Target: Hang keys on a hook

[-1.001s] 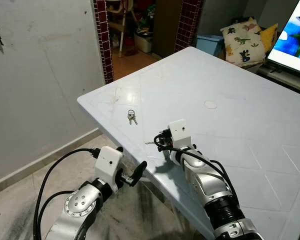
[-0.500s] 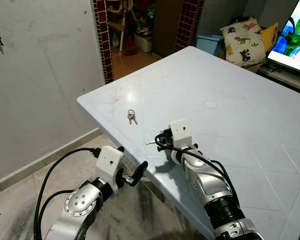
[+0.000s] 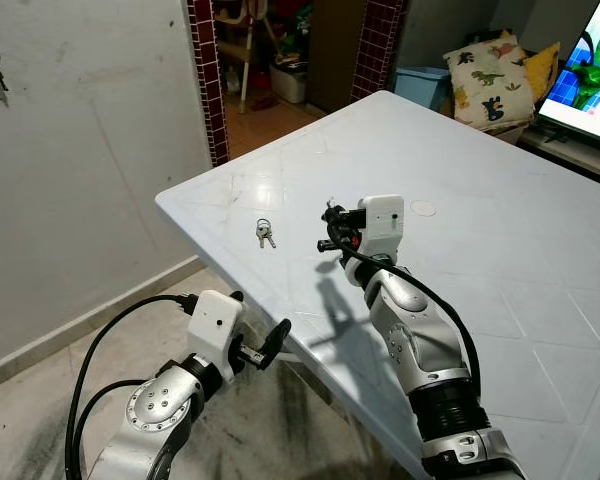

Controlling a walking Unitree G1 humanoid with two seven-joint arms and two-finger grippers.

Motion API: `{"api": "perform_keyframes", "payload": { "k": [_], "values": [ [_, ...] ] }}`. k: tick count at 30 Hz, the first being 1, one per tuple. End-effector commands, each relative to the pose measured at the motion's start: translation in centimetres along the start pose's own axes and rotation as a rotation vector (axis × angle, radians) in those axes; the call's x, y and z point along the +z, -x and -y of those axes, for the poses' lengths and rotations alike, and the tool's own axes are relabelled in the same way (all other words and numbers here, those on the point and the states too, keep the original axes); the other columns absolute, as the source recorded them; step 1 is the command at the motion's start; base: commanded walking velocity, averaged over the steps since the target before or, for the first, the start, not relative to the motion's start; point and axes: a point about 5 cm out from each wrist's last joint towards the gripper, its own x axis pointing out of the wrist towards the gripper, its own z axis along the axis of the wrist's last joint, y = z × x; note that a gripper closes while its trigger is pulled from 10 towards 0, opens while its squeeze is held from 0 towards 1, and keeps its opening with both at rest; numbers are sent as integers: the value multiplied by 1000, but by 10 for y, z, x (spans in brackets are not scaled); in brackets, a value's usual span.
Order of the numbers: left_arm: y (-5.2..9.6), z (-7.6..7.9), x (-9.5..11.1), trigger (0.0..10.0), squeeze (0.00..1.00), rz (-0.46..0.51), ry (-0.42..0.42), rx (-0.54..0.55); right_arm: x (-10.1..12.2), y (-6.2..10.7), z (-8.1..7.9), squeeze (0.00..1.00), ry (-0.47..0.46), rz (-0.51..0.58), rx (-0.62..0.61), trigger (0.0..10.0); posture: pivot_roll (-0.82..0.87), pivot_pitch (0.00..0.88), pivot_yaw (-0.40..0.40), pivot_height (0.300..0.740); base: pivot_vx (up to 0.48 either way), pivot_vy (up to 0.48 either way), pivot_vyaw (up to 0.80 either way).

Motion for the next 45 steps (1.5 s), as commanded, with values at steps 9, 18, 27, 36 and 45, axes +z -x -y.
{"api": "perform_keyframes", "payload": {
  "k": [9,18,27,36,45],
  "values": [
    [2,-3,1,10000,0,-1,-34,9,2,1,0,0,-8,30,2,1490,120,46,-34,740,0,0,0],
    [2,-3,1,10000,0,-5,-42,16,-10,4,12,0,264,-56,-2,10000,120,49,-34,740,0,0,0],
    [1,-3,1,10000,0,-10,-39,15,-33,17,17,0,271,-183,40,10000,114,53,-32,740,0,0,0],
    [0,-4,1,10000,0,-13,-46,17,-42,18,9,1000,285,-229,98,10000,119,58,-34,740,0,0,0],
    [1,-4,1,10000,0,-15,-45,18,-44,22,9,1000,306,-252,121,10000,117,60,-31,740,0,0,0]
  ]
}}
